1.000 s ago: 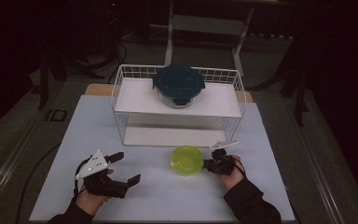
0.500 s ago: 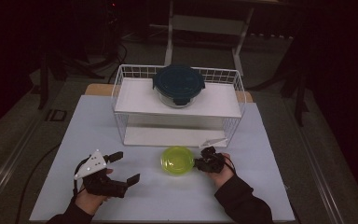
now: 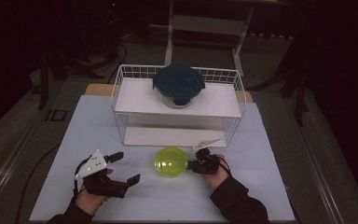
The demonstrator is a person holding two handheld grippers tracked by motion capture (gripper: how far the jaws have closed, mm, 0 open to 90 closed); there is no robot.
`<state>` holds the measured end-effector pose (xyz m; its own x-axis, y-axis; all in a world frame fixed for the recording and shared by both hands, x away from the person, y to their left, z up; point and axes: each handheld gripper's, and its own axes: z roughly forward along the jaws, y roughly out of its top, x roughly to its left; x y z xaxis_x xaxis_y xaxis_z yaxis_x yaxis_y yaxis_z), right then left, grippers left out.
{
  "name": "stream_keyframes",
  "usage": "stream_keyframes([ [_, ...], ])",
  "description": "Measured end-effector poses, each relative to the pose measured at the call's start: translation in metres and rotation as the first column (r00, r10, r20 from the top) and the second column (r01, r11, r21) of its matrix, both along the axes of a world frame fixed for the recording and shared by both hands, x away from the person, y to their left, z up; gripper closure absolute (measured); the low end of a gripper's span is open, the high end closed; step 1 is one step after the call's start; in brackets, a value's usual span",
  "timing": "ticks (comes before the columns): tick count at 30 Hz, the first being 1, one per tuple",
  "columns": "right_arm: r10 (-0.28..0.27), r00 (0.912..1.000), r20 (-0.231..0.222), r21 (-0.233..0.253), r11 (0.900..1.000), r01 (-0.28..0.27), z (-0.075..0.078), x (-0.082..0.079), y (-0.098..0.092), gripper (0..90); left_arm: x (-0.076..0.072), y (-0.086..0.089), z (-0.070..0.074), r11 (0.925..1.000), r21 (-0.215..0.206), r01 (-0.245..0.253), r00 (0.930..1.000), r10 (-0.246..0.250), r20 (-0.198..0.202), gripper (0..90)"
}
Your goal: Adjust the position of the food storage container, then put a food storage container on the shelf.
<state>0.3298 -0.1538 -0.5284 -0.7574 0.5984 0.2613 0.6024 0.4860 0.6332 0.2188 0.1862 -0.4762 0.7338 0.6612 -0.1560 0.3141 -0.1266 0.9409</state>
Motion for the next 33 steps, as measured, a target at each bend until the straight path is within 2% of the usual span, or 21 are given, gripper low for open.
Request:
stream_keyframes([
  [7,-0.016,0.9998,0.007,-0.006,1.0,0.017,0.001,-0.001,-0.003,89.7,0.0,-0.001,0.0,1.0,0.002,0.009,0.9999,-0.009,-0.007,0.3],
  [14,-0.042,0.9985,0.036,-0.007,0.999,0.042,0.009,-0.007,-0.02,78.6,0.0,0.0,0.001,0.9993,-0.021,0.031,0.9995,-0.031,-0.001,0.3],
  [18,-0.065,0.9962,0.059,0.001,0.998,0.065,0.019,-0.016,-0.032,73.3,0.001,-0.003,0.002,0.9988,-0.017,0.046,0.9989,-0.046,0.006,0.3],
  [20,-0.084,0.9933,0.079,0.024,0.996,0.082,0.029,-0.024,-0.041,63.3,0.003,-0.004,0.004,0.9982,-0.016,0.057,0.9983,-0.057,0.008,0.3],
  [21,-0.084,0.9933,0.079,0.024,0.996,0.082,0.029,-0.024,-0.041,63.3,0.003,-0.005,0.005,0.9978,-0.016,0.064,0.998,-0.064,0.006,0.3],
  [23,-0.1,0.9903,0.096,0.042,0.995,0.096,0.036,-0.03,-0.046,54.6,0.006,-0.007,0.007,0.997,-0.019,0.076,0.9971,-0.076,0.0,0.3],
  [26,-0.124,0.9845,0.124,0.078,0.99,0.115,0.047,-0.038,-0.051,41.5,0.009,-0.008,0.011,0.9953,-0.043,0.087,0.9961,-0.088,-0.013,0.3],
  [29,-0.128,0.9823,0.137,0.132,0.985,0.11,0.058,-0.043,-0.056,27.0,0.014,-0.011,0.016,0.9937,-0.06,0.094,0.9951,-0.096,-0.025,0.3],
  [32,-0.124,0.9816,0.146,0.184,0.978,0.096,0.068,-0.046,-0.058,19.8,0.019,-0.014,0.023,0.9935,-0.06,0.097,0.994,-0.1,-0.045,0.3],
  [33,-0.109,0.9822,0.153,0.189,0.979,0.079,0.071,-0.047,-0.057,15.9,0.02,-0.014,0.024,0.9938,-0.056,0.096,0.994,-0.099,-0.048,0.3],
])
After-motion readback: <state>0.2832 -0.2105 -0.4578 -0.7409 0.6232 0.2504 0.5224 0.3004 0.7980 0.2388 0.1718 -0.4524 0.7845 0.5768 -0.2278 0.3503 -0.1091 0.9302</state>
